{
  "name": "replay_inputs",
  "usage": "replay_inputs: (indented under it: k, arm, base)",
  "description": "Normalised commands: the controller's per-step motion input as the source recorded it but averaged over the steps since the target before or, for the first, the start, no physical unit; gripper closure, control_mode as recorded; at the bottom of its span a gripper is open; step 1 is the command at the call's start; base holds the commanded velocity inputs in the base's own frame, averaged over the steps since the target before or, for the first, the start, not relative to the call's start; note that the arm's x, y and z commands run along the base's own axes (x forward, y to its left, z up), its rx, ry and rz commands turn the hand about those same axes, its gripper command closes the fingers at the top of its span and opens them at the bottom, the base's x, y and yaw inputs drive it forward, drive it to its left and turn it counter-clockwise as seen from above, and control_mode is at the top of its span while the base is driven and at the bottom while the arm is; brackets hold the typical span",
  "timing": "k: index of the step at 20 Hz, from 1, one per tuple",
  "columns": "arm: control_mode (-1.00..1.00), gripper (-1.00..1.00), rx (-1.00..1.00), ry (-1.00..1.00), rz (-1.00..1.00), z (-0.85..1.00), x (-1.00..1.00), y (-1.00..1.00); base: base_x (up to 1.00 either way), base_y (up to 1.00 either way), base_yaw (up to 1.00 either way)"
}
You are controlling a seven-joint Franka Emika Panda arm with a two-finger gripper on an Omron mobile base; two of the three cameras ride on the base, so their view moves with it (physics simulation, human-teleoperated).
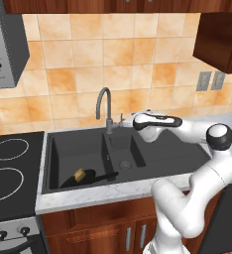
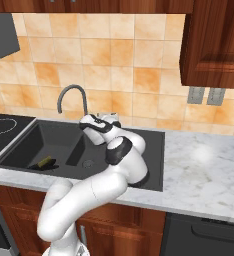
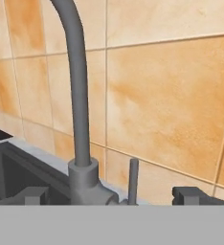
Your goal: Pick the pan and sponge and place them into the sink. Then turn on the water.
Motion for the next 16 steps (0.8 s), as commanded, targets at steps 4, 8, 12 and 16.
replay_inputs:
  k: [4, 8, 12, 16]
  arm:
    - [-1.00, -1.00, 0.00, 0.00, 0.00, -0.12, 0.37, 0.00]
    - [-1.00, -1.00, 0.00, 0.00, 0.00, -0.13, 0.39, 0.00]
    - [-1.00, -1.00, 0.00, 0.01, 0.00, -0.16, 0.42, 0.00]
    - [-1.00, -1.00, 0.00, 0.00, 0.00, -0.18, 0.41, 0.00]
  base:
    - [0.00, 0.00, 0.00]
    - [0.00, 0.00, 0.00]
    - [0.00, 0.00, 0.00]
    - [0.00, 0.00, 0.00]
